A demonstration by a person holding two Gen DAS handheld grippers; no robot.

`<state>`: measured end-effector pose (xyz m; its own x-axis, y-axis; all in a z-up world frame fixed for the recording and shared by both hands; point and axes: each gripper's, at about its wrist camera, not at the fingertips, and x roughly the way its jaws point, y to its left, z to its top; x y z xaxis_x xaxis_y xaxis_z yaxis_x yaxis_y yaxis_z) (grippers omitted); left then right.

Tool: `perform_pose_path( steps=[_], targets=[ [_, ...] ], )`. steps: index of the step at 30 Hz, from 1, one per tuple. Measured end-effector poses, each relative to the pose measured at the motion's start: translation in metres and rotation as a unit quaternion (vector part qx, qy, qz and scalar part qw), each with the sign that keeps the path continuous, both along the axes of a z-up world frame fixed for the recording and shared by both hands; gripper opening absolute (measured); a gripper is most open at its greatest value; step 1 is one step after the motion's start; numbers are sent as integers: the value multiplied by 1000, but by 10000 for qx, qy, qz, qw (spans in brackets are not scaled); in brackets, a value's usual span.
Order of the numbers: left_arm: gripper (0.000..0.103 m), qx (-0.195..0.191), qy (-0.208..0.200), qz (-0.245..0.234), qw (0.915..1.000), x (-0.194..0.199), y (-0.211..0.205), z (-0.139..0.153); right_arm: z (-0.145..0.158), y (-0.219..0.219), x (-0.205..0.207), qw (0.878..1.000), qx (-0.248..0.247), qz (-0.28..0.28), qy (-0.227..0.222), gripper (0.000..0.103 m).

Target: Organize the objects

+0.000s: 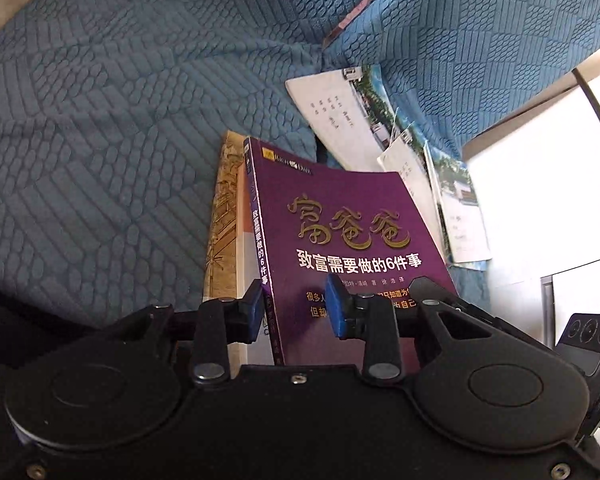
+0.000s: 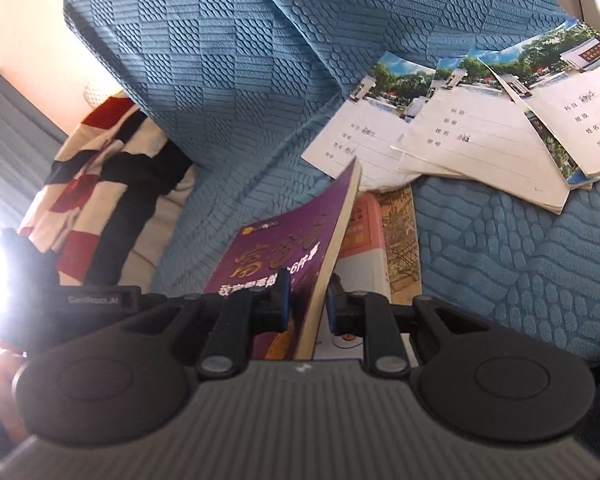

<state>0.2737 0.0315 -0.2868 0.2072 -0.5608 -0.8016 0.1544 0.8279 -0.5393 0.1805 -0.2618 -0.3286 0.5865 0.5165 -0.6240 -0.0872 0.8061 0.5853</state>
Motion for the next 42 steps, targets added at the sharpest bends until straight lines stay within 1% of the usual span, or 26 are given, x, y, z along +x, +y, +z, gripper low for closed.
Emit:
perform_pose_path(
  steps=[3,5,9,12,15,18,19,21,25,29,34,42],
  targets=[
    [31,126,17,-61,9999,-2,-5,-5,-5,4,0,9997,-215,44,147,27],
    [31,209,-47,-108,9997,-4,-8,-6,-8,7,-1,9992,-346,82,194,30],
    [31,283,-102,-137,9995,-6,-11,-5,-10,7,-1,9990,-345,64,284,33],
    [30,347,-109,-160,9992,-8,-11,-3,-12,8,0,9983,-393,33,419,40],
    [28,472,-160,-159,9986,-9,-12,-2,-10,10,-1,9977,-506,35,451,44],
    [28,479,-233,-141,9985,-10,-10,3,-7,13,-2,9956,-757,-4,552,60],
    [28,527,-290,-102,9981,-11,-9,5,-5,13,-3,9946,-868,-31,572,60],
    [28,635,-366,-52,9973,-14,-8,10,0,11,-6,9949,-863,-40,519,61],
    [28,645,-522,-40,9965,-22,-8,25,18,6,-12,9944,-989,-153,350,60],
    [28,677,-764,-80,9947,-32,-14,45,45,0,-22,9943,-1030,-271,86,60],
    [28,675,-1093,-130,9916,-46,-26,74,83,-9,-37,9917,-1138,-494,-347,60],
    [29,646,-1536,-262,9857,-64,-46,119,130,-23,-66,9844,-1250,-842,-903,60]
  ],
)
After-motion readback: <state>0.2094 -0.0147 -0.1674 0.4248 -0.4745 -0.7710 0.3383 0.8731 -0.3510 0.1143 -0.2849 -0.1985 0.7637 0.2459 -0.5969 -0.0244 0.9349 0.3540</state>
